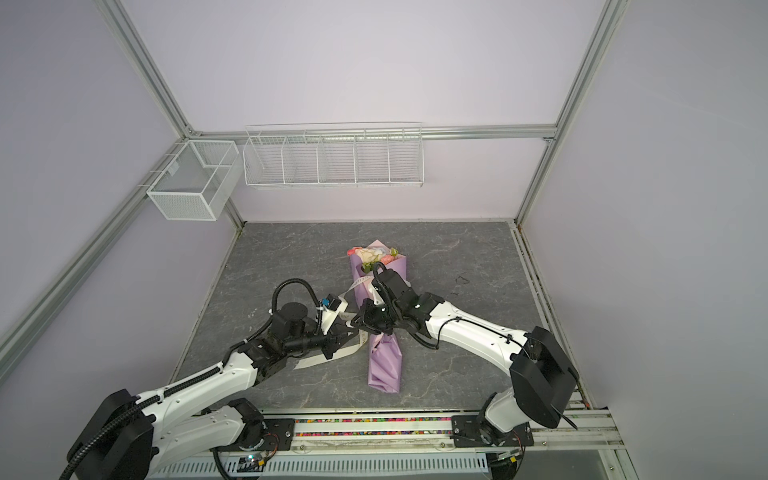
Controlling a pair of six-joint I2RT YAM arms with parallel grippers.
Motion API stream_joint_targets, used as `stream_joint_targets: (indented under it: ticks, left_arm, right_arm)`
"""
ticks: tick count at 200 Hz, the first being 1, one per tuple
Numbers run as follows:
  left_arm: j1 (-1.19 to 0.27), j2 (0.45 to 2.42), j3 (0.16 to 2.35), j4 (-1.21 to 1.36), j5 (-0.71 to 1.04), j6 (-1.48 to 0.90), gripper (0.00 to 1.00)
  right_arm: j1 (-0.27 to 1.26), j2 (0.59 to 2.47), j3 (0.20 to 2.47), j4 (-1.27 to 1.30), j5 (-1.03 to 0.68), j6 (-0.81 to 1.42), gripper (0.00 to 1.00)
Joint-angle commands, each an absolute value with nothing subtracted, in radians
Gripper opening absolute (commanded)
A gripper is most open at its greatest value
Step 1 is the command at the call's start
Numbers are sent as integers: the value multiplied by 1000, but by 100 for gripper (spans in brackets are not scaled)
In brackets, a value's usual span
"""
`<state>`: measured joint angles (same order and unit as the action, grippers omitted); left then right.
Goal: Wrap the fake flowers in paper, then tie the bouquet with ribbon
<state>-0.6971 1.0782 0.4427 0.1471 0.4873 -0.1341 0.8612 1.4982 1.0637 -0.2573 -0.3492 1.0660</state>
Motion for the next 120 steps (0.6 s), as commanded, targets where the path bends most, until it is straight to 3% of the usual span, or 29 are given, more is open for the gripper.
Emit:
stream_joint_targets:
  ticks: [1,24,55,78,88,103,120]
  left_arm:
    - [-703,1064,481,139,482,-134,8]
    - [-703,1059,498,103,476,-132,16]
    - [-703,1010,505,27,442,-150,43]
    - [-703,945,490,-7,381,-208,49]
    - [-701,912,489,-48,302,-259,49]
    - [-692,875,490,-106,166,-347,58]
    - [-625,883,495,-120,174,-436,63]
  right_arm:
    - [865,1505,1053,-250,-344,1065,10]
    - [864,1486,1044,-267,-310,1046,7]
    - [853,1445,1025,-322,-243,999,7]
    - [832,1424,989,-318,-245,980,7]
    - [827,1418,980,-315,-250,973,7]
    - [821,1412,973,-322,-253,964,7]
    - [816,1407,968,-323,-253,959,7]
